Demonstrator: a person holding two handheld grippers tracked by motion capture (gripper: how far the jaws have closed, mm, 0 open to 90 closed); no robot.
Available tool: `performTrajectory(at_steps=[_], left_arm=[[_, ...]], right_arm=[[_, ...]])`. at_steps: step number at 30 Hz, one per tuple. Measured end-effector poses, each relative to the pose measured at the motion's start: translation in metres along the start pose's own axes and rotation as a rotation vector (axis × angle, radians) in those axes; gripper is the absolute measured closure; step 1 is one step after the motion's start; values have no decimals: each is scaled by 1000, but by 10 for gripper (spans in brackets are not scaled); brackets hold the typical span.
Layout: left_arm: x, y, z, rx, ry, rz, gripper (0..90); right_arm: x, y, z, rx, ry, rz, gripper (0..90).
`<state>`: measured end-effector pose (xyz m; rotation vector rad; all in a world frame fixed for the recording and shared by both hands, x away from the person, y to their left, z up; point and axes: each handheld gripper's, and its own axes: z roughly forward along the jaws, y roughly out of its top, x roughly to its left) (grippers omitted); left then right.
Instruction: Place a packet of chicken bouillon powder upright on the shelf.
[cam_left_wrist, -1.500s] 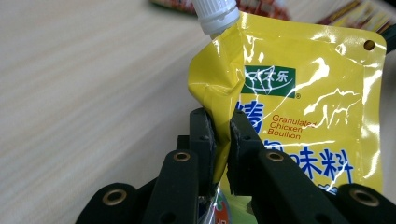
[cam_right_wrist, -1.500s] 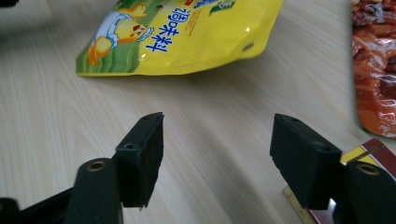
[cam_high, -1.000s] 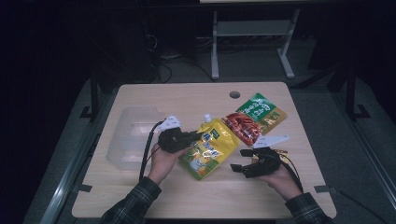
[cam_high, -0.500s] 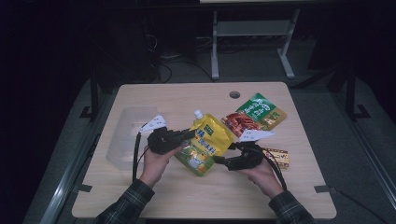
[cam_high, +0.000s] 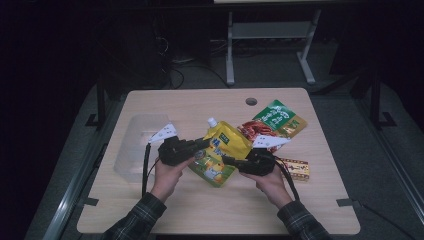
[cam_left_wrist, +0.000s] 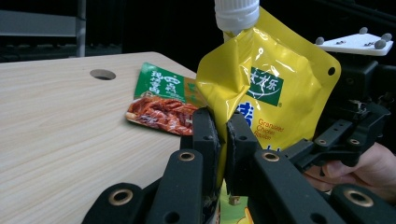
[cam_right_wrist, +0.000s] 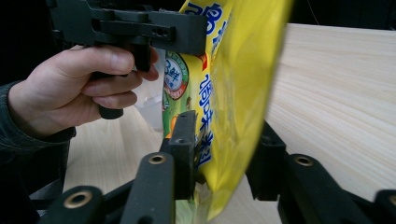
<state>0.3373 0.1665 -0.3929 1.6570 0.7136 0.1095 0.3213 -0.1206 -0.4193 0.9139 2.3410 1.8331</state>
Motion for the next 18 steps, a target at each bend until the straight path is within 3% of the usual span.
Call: performTrajectory(at_steps=[10,17,18], left_arm=[[-1,-1,2,-6,-8,5,841],[-5,-2,5,30,22,57,748],[-7,-2,7,46,44,77,720]], right_arm=[[-1,4,-3,3,6,-11,812],[-3,4,-8,25,24,-6,864],[-3,5,-10,34,14,-14,870]])
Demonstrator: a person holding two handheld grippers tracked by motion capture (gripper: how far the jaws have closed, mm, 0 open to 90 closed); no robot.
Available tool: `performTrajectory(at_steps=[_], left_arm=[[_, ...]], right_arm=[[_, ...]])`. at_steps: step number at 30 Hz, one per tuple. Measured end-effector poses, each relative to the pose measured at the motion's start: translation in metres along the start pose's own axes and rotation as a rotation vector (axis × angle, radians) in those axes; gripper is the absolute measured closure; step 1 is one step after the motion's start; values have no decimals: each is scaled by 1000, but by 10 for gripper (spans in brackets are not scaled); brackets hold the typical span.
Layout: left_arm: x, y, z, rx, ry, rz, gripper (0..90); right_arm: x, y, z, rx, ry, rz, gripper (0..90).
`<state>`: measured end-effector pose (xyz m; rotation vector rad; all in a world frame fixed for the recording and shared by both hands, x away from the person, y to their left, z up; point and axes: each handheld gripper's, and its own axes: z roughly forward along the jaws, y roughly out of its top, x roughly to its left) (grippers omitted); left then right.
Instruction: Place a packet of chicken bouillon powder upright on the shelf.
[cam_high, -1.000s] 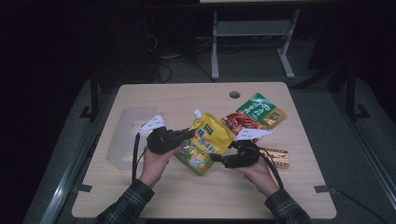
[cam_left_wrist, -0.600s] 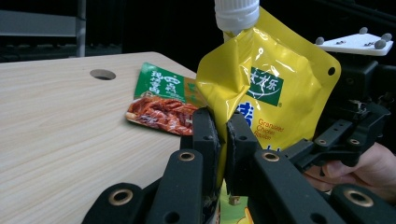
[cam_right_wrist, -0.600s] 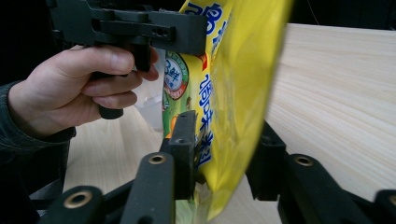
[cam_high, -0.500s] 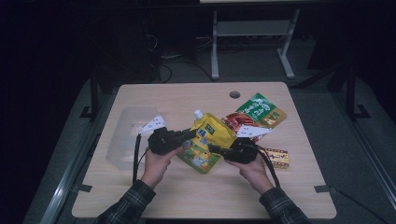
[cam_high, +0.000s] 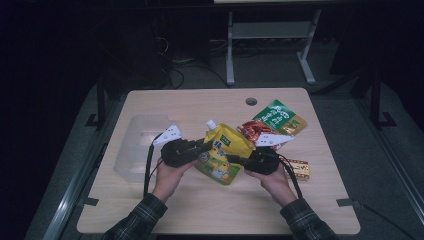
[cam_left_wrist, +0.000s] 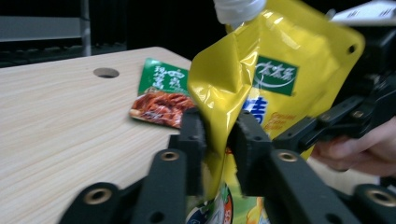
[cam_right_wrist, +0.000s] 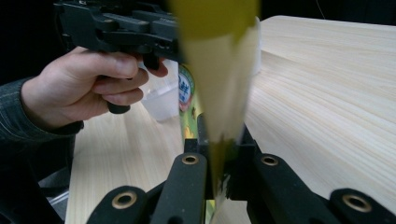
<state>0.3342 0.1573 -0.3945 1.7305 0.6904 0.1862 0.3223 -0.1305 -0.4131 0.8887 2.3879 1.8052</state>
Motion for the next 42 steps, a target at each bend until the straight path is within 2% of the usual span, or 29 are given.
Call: performTrajectory(at_steps=[2,3,4,6,8,9,10,11,13,14,15,16,20,21,22,24,26,27,30,32,33,35,36,42], left_arm=[[-1,0,1,13,14,10,661],[-3,0,1,34,42,30,637],[-4,0,2,41,52,34,602],[-5,1,1,56,58,43,528],[-12,1,1,89,86,63,453],[-12,1,1,89,86,63,409],[-19,-1,0,118,96,91,376],[-19,-1,0,118,96,91,350],[-25,-5,-1,168,89,118,324],[-31,-11,-2,223,77,152,294],[-31,-11,-2,223,77,152,271],[-36,-19,-3,275,65,163,249],[-41,-34,-8,338,34,162,214],[-41,-34,-8,338,34,162,207],[-41,-38,-9,353,33,155,207],[-42,-49,-13,400,35,171,180],[-43,-52,-14,409,35,169,173],[-42,-55,-17,434,37,195,171],[-43,-66,-21,466,37,178,160],[-45,-68,-21,469,35,172,160],[-46,-69,-18,489,33,189,160],[-47,-70,-17,499,36,195,160],[-48,-71,-15,509,40,213,160],[-46,-74,-17,513,39,199,160]], right_arm=[[-1,1,-2,8,-10,-18,872],[0,1,-4,13,-19,-21,872],[0,2,-6,18,-26,-17,873],[-3,2,-10,17,-33,-14,873],[-5,3,-14,16,-45,-14,873],[-5,3,-14,16,-45,-14,873],[-7,4,-18,18,-58,-12,873],[-7,4,-18,18,-58,-12,873],[-8,5,-22,24,-71,-6,873],[-9,6,-24,31,-82,-4,873],[-9,6,-24,31,-82,-4,873],[-9,7,-26,39,-94,-3,873],[-10,8,-28,48,-107,7,873],[-10,8,-28,48,-107,7,873],[-10,7,-28,52,-108,10,873],[-10,9,-26,56,-113,12,873],[-9,10,-25,57,-116,7,874],[-8,11,-24,55,-114,12,873],[-5,16,-19,61,-110,1,873],[-4,17,-18,64,-108,4,873],[-2,19,-14,70,-104,-4,873],[-1,20,-12,74,-103,-6,874],[1,23,-7,82,-101,-13,874],[7,32,3,88,-96,-15,873]])
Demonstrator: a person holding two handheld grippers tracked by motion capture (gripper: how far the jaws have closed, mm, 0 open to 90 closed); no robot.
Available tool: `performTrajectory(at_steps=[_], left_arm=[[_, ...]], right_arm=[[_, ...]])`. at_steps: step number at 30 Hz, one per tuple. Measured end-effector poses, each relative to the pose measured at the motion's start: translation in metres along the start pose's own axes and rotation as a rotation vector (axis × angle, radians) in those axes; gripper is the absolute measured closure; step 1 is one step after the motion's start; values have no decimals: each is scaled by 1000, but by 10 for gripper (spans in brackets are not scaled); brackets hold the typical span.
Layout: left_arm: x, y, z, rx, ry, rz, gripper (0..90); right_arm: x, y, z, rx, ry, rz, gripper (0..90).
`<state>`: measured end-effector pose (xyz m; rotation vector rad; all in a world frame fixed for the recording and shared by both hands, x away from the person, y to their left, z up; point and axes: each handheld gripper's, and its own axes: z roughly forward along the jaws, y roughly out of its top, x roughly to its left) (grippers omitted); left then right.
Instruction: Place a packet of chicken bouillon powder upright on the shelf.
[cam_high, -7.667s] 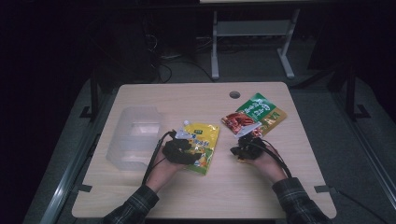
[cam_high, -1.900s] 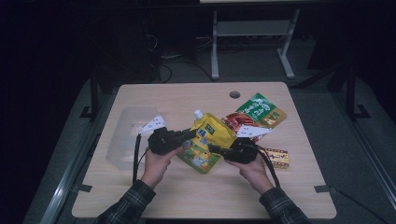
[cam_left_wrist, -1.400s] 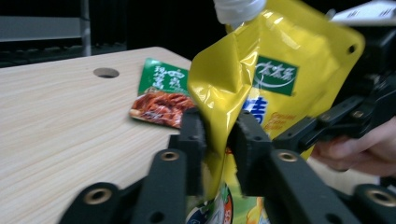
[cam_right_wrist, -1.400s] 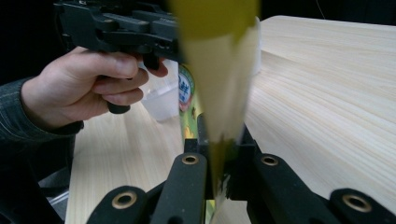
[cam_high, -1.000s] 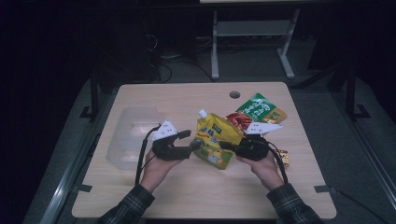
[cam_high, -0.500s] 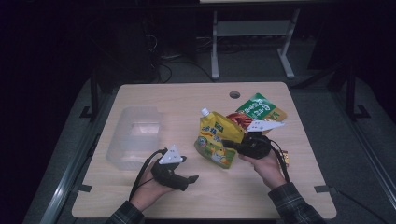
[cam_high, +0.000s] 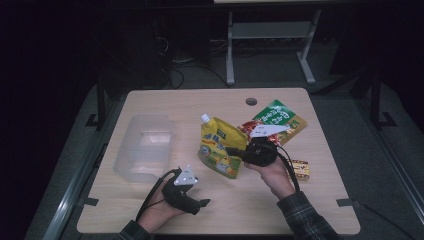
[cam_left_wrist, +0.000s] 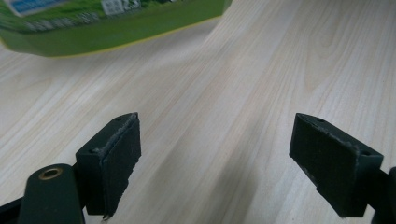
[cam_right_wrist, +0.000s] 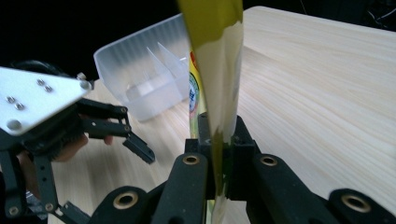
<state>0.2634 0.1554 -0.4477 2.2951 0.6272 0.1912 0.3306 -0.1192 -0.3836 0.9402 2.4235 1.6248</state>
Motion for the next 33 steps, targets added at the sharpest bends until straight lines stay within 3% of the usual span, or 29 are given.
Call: performTrajectory(at_steps=[2,9,33], left_arm=[[1,-1,-1,-6,2,-20,160],[-4,-6,-6,8,-8,2,160],[-11,-15,-14,20,-2,13,160]], right_arm=[[3,6,6,0,6,-6,873],[10,23,20,11,21,-30,874],[40,74,68,-12,111,-96,873]])
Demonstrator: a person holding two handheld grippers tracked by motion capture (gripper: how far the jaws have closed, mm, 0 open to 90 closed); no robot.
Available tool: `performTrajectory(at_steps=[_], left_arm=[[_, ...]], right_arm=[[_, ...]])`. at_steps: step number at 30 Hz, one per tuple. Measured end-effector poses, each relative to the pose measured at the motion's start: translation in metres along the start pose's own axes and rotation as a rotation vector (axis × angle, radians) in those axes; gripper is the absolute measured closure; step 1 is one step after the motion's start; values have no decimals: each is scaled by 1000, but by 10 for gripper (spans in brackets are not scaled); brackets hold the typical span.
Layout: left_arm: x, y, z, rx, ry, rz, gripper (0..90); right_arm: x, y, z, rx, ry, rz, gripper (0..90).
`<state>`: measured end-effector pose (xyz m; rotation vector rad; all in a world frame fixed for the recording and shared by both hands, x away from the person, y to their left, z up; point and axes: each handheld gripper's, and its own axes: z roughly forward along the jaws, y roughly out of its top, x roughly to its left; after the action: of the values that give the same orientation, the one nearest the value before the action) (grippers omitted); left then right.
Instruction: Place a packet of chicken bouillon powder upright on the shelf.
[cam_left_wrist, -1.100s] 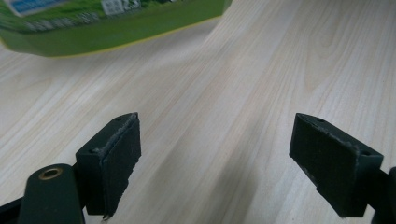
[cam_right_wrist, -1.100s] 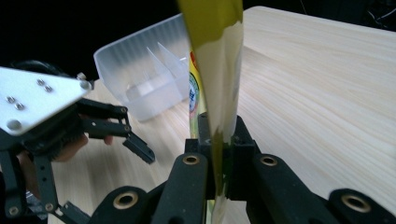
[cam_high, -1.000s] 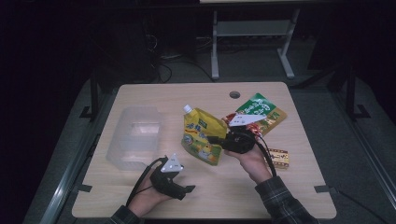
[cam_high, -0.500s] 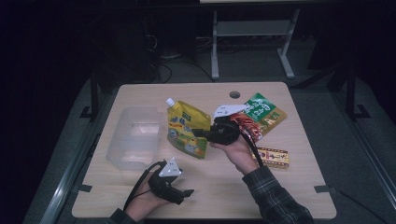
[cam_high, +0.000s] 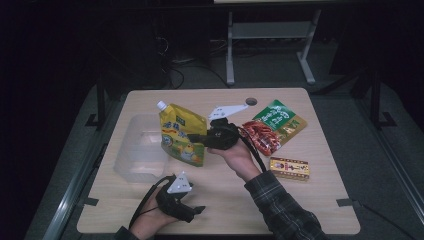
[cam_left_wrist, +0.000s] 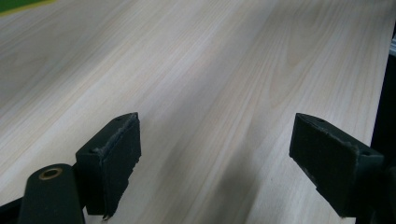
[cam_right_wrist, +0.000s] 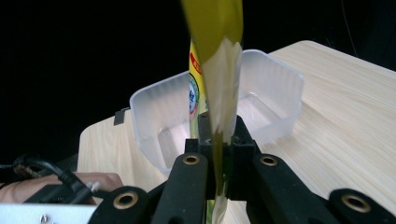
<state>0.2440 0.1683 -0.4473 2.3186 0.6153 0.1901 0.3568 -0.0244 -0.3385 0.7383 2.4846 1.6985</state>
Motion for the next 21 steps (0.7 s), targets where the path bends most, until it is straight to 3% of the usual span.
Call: performTrajectory(at_steps=[11,21], left_arm=[[-2,-3,1,5,14,-11,161],[-1,-3,4,3,0,-8,161]], right_arm=[[13,16,28,4,35,-10,873],[22,27,57,20,64,-22,873]])
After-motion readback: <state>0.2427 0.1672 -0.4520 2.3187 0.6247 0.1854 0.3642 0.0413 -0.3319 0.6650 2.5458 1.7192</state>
